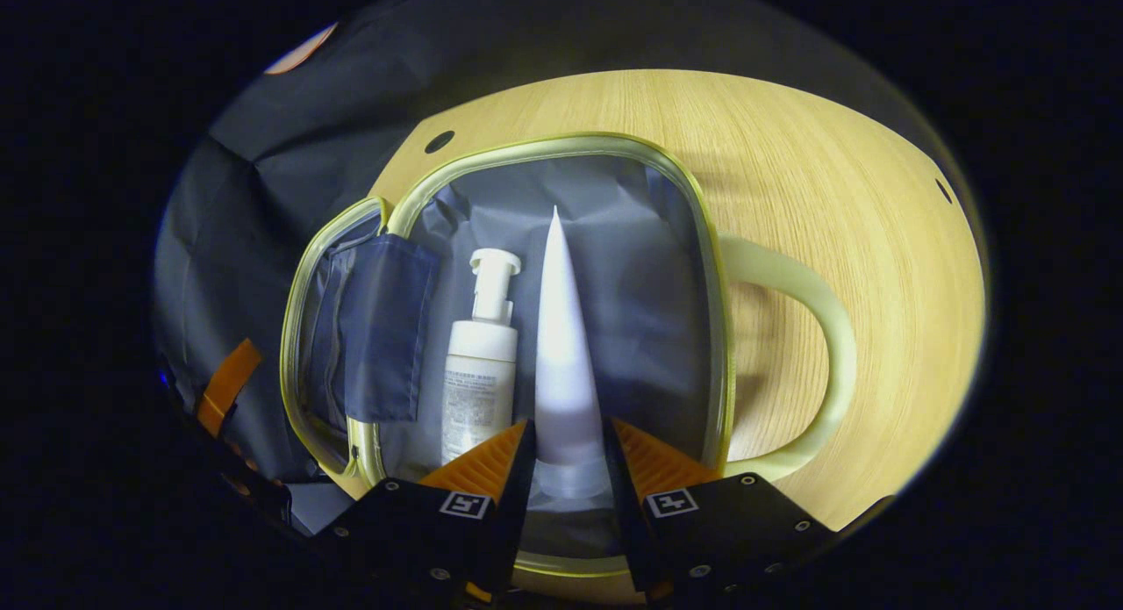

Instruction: First open the suitcase, pack the skin care products into it, and then close the suitcase.

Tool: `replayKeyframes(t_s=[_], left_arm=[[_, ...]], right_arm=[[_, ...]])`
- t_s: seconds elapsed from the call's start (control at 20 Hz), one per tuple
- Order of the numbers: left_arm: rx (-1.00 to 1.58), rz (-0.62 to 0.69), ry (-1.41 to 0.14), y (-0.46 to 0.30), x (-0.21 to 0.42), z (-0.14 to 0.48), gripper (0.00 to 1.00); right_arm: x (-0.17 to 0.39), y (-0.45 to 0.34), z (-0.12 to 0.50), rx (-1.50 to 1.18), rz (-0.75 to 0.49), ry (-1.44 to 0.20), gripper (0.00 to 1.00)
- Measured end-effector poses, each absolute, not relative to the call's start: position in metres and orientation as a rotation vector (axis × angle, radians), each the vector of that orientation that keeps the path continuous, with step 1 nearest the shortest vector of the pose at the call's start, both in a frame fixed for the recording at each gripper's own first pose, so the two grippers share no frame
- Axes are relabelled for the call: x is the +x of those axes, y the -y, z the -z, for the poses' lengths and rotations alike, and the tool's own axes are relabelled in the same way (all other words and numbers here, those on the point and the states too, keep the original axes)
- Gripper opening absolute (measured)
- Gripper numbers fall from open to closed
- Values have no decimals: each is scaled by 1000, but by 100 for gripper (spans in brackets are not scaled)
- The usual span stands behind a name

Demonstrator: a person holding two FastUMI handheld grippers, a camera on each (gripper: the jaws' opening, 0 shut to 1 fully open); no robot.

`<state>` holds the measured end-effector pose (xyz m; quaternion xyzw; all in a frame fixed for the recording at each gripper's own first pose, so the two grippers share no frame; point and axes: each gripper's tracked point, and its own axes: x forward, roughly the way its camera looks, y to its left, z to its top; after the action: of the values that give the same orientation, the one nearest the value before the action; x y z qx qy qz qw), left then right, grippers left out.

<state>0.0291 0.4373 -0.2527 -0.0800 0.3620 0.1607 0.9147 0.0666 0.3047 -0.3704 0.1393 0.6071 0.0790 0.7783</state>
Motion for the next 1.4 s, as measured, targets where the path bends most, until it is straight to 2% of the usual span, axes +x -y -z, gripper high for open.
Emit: replayKeyframes(t_s=[0.2, 0.25, 0.3, 0.35, 0.4, 0.5, 0.55, 0.6, 0.7, 0.85, 0.95, 1.15, 1.4], left_arm=[[-181, -420, -731, -473, 16, 253, 86], [-186, -436, -733, -479, 13, 253, 89], [-196, -452, -725, -487, 13, 252, 90], [-216, -468, -727, -494, 10, 252, 92], [-238, -488, -719, -502, 9, 252, 93], [-279, -516, -702, -517, 2, 251, 95], [-293, -523, -699, -523, 1, 253, 95], [-305, -523, -701, -525, 1, 255, 95], [-338, -509, -722, -526, -1, 264, 95], [-402, -484, -753, -528, -1, 278, 95], [-438, -461, -784, -529, -2, 286, 95], [-460, -493, -805, -546, 9, 312, 95], [-716, -449, -750, -558, 21, 319, 95]], right_arm=[[63, -304, 368, 303, -166, -1300, 52], [62, -304, 364, 306, -165, -1287, 48], [62, -303, 359, 312, -167, -1277, 54], [59, -299, 357, 307, -166, -1276, 51], [59, -297, 354, 314, -170, -1266, 61], [58, -295, 347, 330, -173, -1258, 54], [58, -294, 343, 334, -169, -1249, 61], [59, -293, 338, 335, -168, -1229, 60], [61, -288, 329, 321, -158, -1181, 75], [65, -269, 308, 304, -125, -1100, 85], [66, -253, 291, 303, -101, -1030, 88], [58, -227, 266, 302, -61, -942, 93], [45, -201, 252, 337, 12, -890, 95]])
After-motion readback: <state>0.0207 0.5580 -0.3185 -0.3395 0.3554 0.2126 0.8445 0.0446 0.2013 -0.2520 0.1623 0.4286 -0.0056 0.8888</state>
